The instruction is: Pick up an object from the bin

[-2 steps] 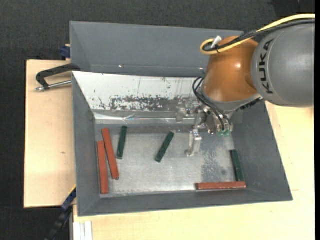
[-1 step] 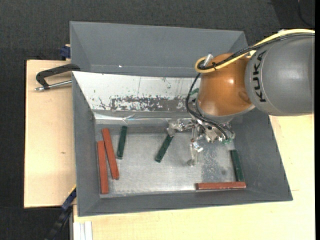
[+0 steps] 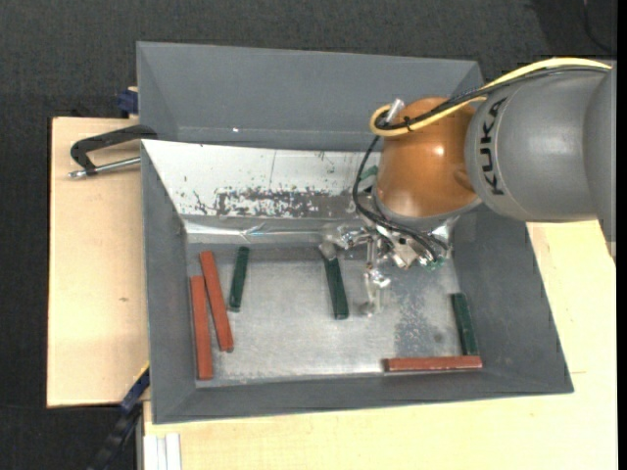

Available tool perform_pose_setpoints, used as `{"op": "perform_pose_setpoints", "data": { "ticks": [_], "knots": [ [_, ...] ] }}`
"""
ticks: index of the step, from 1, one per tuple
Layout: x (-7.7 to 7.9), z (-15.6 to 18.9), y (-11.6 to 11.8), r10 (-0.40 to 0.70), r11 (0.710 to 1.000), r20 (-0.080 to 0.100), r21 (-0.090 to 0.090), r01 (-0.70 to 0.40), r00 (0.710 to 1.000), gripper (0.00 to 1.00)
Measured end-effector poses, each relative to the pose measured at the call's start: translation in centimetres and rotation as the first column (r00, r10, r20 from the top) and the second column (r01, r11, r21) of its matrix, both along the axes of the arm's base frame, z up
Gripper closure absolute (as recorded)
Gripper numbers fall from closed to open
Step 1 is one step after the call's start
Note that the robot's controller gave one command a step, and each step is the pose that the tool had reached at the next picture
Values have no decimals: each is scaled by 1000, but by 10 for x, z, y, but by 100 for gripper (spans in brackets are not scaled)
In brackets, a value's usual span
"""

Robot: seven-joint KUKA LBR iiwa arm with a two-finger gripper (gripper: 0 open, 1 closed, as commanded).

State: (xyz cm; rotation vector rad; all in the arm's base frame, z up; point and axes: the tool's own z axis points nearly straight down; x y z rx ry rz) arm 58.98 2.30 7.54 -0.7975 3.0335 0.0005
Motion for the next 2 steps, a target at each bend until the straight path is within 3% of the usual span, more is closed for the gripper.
{"op": "perform_pose_setpoints", "data": {
  "ticks": [1,2],
  "knots": [
    [13,-3,55,374,927,3,0,-374,927,100],
    [13,-3,55,374,927,3,0,-374,927,100]
  ]
}}
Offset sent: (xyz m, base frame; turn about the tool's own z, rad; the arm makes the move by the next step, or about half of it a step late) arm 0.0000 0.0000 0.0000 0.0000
